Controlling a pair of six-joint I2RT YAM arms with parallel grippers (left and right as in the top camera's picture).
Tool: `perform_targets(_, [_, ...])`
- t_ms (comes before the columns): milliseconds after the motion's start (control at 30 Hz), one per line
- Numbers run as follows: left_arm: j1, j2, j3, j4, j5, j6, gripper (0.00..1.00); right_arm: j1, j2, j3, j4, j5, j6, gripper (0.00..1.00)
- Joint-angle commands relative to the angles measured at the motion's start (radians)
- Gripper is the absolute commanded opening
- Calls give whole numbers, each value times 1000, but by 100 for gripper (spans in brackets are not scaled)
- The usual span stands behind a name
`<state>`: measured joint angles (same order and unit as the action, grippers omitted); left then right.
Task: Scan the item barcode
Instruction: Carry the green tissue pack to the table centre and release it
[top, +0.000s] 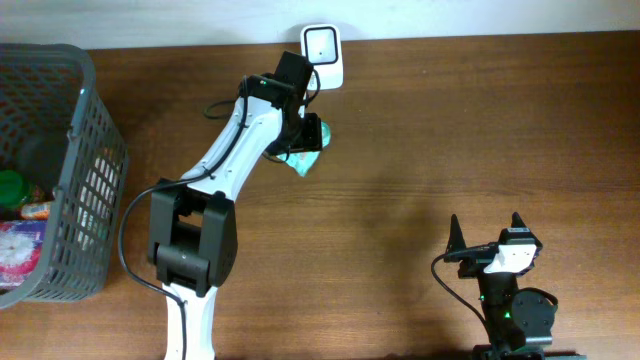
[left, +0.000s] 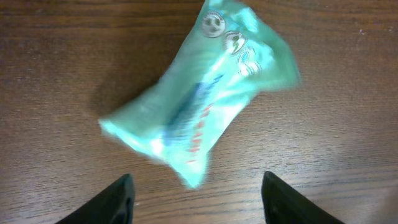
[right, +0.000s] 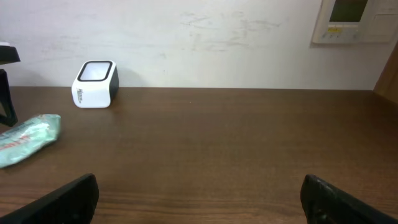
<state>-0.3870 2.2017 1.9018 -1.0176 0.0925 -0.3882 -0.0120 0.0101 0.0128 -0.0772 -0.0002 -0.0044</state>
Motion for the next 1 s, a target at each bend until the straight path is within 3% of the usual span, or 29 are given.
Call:
perform_targets(0, [11, -12, 82, -83, -10, -7, 65, 5, -6, -7, -5, 5, -6, 99])
perform_targets(133, [118, -50, 502, -410, -11, 19, 63, 5, -6, -7, -5, 5, -6, 99])
perform_targets(233, [237, -104, 796, -578, -12, 138, 66, 5, -6, -7, -5, 5, -6, 99])
perform_targets(333, [347, -184, 898, -670, -11, 218, 66, 5, -6, -7, -5, 5, -6, 99])
perform_targets(400, [437, -246, 898, -670, -11, 227, 67, 5, -6, -7, -4, 5, -6, 99])
perform_targets(467, [515, -310, 888, -671, -11, 274, 82, 5, -6, -7, -5, 5, -6, 99])
perform_targets(500, [561, -356, 857, -671, -12, 301, 99, 5, -6, -7, -5, 5, -6, 99])
perform_targets(633, [746, -471, 624, -668, -100, 307, 99, 5, -6, -7, -5, 5, -6, 99])
perform_targets(867, [995, -440, 260, -415, -100, 307, 100, 5, -6, -7, -5, 5, -6, 99])
perform_targets(967, [1070, -409, 175, -329, -97, 307, 95, 5, -6, -7, -5, 5, -6, 99])
